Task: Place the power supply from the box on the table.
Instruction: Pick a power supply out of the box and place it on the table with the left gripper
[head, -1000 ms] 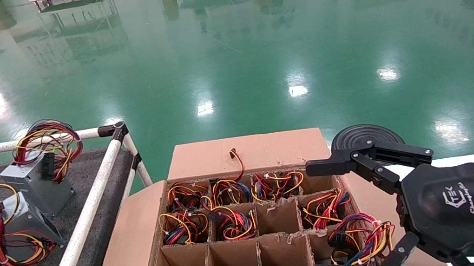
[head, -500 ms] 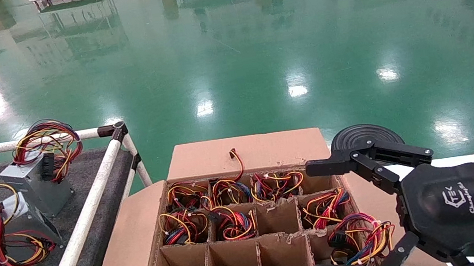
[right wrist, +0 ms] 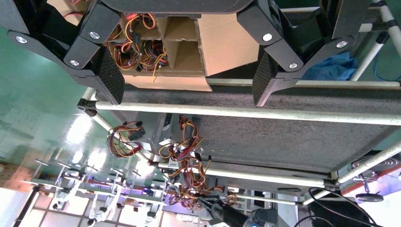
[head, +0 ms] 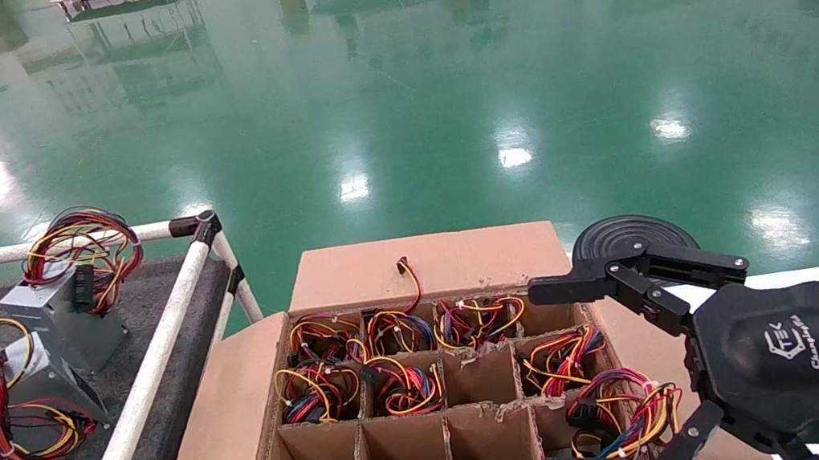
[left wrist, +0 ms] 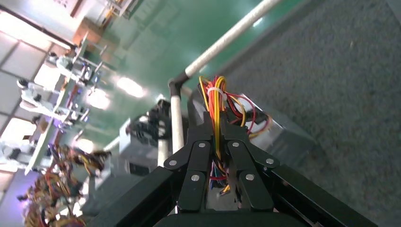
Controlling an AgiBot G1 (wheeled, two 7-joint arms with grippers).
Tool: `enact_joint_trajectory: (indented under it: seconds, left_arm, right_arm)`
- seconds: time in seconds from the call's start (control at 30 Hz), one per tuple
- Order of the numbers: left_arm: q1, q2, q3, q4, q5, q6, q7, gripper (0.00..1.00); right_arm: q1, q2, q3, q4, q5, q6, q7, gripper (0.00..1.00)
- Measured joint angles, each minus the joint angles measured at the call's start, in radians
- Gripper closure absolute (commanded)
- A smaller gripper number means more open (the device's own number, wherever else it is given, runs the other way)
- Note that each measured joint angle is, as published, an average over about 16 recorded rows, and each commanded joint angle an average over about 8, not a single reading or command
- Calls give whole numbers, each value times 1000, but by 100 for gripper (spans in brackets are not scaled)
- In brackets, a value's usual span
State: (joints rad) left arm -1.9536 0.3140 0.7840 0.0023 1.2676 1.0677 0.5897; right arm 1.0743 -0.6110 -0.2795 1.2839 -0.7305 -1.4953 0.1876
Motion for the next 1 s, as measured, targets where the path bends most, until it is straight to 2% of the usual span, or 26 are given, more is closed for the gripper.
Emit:
enact_joint_trajectory:
  seconds: [0.03,0.23,0.3,1.0]
  left_arm:
    - [5,-4,-2,3,-2,2,0,87]
    - [28,-22,-12,18,-12,15,0,16]
    - [34,-25,-15,21,-15,19,0,1]
    - [56,-12,-31,18,-29,44,15,0]
  right_arm:
    - [0,0,0,0,0,0,0,0]
    - [0,0,0,0,0,0,0,0]
    - [0,0,0,0,0,0,0,0]
    - [0,0,0,0,0,0,0,0]
